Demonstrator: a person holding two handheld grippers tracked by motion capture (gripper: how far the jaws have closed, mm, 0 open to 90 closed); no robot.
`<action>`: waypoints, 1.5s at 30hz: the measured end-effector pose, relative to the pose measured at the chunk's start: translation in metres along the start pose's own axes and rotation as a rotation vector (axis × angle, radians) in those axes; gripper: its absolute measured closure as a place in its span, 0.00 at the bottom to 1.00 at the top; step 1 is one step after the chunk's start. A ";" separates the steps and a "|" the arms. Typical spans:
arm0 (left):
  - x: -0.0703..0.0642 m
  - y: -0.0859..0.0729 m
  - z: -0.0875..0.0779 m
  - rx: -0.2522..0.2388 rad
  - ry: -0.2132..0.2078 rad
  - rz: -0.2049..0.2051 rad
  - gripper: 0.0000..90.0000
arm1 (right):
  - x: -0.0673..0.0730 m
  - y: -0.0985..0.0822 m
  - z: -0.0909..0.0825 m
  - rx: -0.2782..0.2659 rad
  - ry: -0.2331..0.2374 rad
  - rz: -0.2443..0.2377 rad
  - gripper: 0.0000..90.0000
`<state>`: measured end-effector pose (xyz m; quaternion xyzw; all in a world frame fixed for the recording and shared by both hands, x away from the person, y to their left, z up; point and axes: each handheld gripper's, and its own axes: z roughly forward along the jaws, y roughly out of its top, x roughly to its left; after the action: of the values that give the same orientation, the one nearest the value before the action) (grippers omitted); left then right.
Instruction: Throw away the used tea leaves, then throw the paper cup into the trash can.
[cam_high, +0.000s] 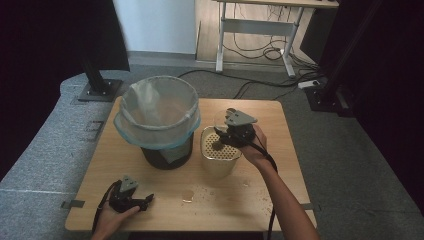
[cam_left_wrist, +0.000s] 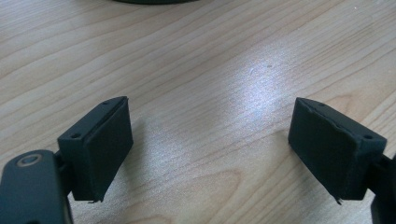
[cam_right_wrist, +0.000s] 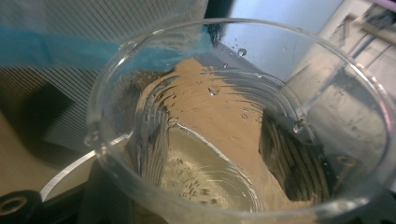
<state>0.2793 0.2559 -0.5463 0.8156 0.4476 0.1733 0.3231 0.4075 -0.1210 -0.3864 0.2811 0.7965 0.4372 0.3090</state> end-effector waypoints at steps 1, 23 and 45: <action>0.000 0.000 0.000 -0.001 0.000 0.000 0.15 | -0.001 0.000 -0.001 -0.011 0.014 0.027 0.46; 0.000 0.000 0.000 -0.001 -0.001 0.000 0.14 | -0.016 0.024 -0.025 -0.207 0.107 0.251 0.48; -0.001 0.001 0.002 0.007 -0.010 0.004 0.10 | 0.038 0.167 0.010 -0.283 0.160 0.092 0.47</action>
<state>0.2800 0.2538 -0.5468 0.8186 0.4450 0.1683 0.3219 0.4203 -0.0119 -0.2551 0.2352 0.7352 0.5799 0.2607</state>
